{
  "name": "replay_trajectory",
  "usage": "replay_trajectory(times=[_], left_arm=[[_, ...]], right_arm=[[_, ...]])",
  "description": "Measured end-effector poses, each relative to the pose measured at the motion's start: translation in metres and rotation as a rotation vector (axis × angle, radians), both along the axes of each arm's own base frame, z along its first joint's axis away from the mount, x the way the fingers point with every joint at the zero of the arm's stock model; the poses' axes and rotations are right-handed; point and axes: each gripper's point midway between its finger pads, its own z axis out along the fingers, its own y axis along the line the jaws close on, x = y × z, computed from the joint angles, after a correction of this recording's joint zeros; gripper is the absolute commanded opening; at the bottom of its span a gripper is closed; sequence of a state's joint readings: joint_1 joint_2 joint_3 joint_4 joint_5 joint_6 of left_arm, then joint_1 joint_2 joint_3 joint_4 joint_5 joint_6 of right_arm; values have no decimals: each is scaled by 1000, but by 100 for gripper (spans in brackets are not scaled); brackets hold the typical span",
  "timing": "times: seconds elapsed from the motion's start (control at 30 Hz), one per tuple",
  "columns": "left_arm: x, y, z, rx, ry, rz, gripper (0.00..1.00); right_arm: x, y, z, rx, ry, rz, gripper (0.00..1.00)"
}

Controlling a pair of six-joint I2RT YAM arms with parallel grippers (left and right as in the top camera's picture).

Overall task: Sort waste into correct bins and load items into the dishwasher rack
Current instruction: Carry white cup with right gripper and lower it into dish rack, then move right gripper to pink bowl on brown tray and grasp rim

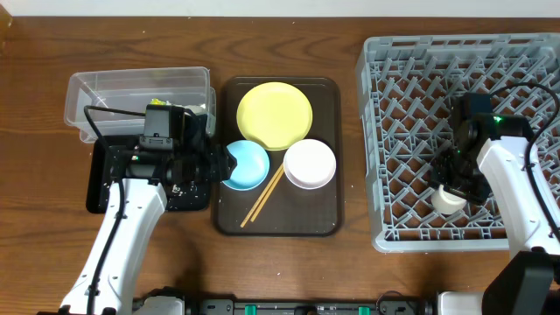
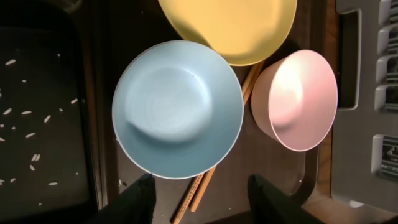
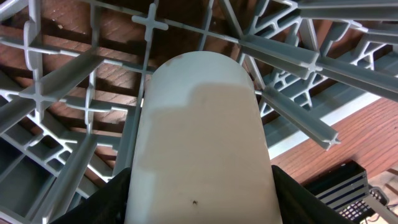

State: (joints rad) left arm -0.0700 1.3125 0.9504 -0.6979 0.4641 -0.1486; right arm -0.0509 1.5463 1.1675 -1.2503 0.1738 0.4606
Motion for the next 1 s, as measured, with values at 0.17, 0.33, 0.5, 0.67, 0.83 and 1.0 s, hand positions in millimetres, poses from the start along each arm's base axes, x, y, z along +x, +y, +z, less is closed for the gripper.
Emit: replay_trajectory(times=[0.17,0.33,0.5,0.67,0.83,1.0], left_arm=[[0,0,0,0,1,0,56],[0,0,0,0,1,0,57],[0,0,0,0,1,0,57],[0,0,0,0,1,0,57],[0,0,0,0,2,0,58],[-5,6,-5,35,30,15,58]], right_arm=[[0,0,2,4,6,31,68],[24,-1,25,1,-72,91,74],[52,1,58,4,-187,147,78],[79,25,68,129,-312,229,76],[108,82,82,316,-460,409,80],[127,154,99,396,-588,642,80]])
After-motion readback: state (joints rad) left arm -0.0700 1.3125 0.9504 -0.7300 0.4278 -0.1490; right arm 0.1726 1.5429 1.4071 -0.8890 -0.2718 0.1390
